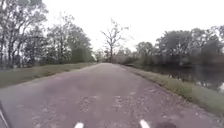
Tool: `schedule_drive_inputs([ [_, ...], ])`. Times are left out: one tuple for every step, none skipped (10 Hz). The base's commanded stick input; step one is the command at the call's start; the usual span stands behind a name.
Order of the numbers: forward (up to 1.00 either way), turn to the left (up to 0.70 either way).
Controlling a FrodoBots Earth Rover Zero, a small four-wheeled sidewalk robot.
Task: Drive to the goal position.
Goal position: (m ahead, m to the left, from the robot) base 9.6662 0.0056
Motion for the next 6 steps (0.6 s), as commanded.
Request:
schedule_drive_inputs([
  [0.7,0.0],
  [0.7,0.0],
  [0.7,0.0],
  [0.7,0.0],
  [0.7,0.0],
  [0.7,0.0],
])
